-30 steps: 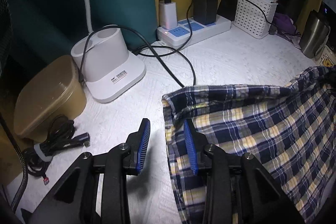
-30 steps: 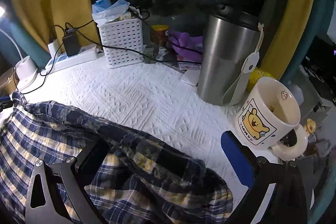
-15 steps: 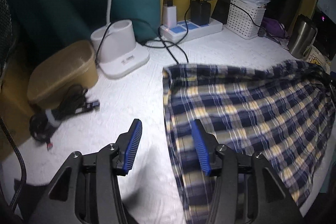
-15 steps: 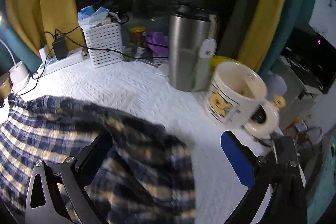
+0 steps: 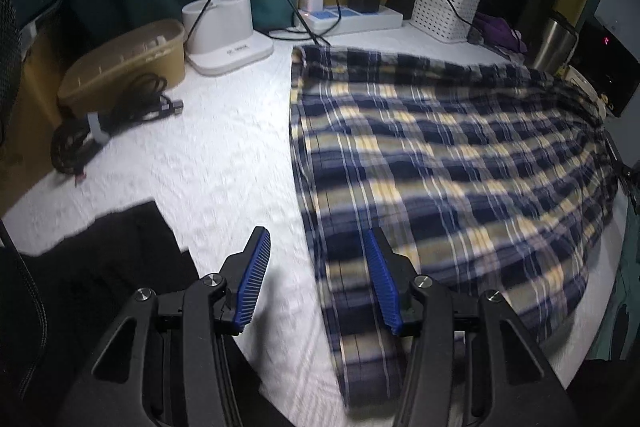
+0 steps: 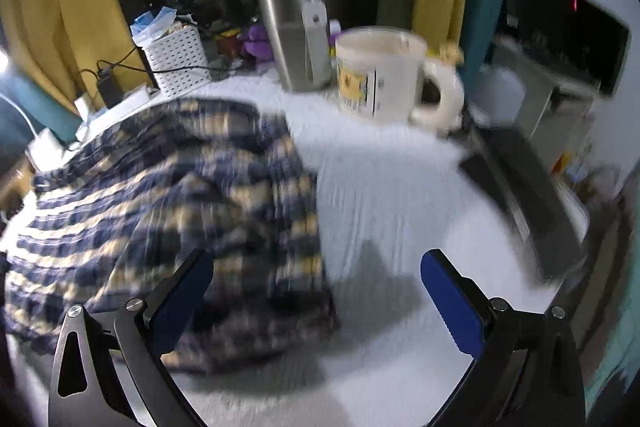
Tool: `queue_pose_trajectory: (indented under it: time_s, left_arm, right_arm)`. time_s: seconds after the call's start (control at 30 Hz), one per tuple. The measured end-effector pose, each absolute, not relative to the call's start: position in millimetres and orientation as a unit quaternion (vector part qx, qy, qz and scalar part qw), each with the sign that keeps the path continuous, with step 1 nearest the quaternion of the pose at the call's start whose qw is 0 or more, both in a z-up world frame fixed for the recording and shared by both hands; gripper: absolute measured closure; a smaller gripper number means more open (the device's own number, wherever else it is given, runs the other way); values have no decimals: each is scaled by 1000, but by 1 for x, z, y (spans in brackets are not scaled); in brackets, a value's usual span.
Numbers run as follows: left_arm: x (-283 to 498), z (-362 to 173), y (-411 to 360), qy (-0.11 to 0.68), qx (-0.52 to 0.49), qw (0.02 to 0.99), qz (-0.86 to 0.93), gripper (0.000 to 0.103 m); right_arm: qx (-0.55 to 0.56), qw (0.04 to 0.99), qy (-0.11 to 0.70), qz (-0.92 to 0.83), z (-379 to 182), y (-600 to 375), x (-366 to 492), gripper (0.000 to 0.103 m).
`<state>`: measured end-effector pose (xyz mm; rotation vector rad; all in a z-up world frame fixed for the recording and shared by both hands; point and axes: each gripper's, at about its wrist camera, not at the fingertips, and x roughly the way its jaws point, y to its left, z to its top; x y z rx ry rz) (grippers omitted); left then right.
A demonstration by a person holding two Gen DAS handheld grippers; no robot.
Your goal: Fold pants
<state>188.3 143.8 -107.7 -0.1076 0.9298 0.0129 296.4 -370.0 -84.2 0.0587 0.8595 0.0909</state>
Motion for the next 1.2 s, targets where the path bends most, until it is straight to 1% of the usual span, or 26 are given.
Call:
queue_pose_trajectory:
  time_s: [0.1, 0.2, 0.27, 0.3, 0.33, 0.37, 0.4, 0.47, 0.53, 0.6, 0.73, 0.87, 0.97, 1.1, 1.2]
  left_arm:
    - [177, -112, 142, 451, -54, 891, 6, 53]
    - [168, -113, 142, 450, -56, 891, 7, 53]
    - [163, -113, 142, 449, -57, 892, 9, 52]
    - [160, -112, 142, 448, -57, 892, 11, 52]
    - [158, -112, 143, 446, -58, 893, 12, 51]
    - [156, -112, 143, 444, -60, 894, 12, 50]
    - [153, -111, 143, 442, -61, 895, 12, 48]
    - [149, -111, 141, 439, -63, 896, 12, 47]
    - [147, -111, 140, 440, -66, 896, 12, 47]
    - [144, -113, 139, 440, -73, 895, 10, 47]
    - [143, -116, 138, 446, -81, 891, 12, 47]
    - [143, -111, 133, 447, -75, 891, 10, 47]
    - [145, -105, 128, 442, -75, 894, 3, 47]
    - [142, -104, 120, 446, -71, 892, -13, 47]
    - [136, -108, 120, 455, -78, 887, -20, 47]
  right_arm:
    - [65, 899, 431, 53, -98, -376, 288, 1]
    - [87, 894, 436, 62, -107, -376, 282, 13]
    - [96, 895, 431, 63, -110, -375, 281, 15]
    - [92, 895, 432, 68, -110, -371, 281, 18]
    - [89, 895, 431, 72, -110, -368, 282, 28]
    - [87, 894, 432, 78, -110, -364, 284, 32]
    - [82, 895, 432, 79, -110, -360, 285, 32]
    - [71, 896, 430, 81, -111, -353, 289, 38]
    - [73, 896, 430, 90, -112, -350, 291, 59]
    - [69, 895, 430, 101, -113, -345, 293, 67]
    - [18, 907, 405, 111, -98, -336, 296, 72]
    - [-26, 927, 360, 104, -63, -336, 306, 72]
    - [-56, 934, 339, 96, -47, -335, 321, 73]
    - [-116, 931, 340, 64, -55, -333, 341, 73]
    - [-122, 923, 359, 58, -74, -340, 345, 73]
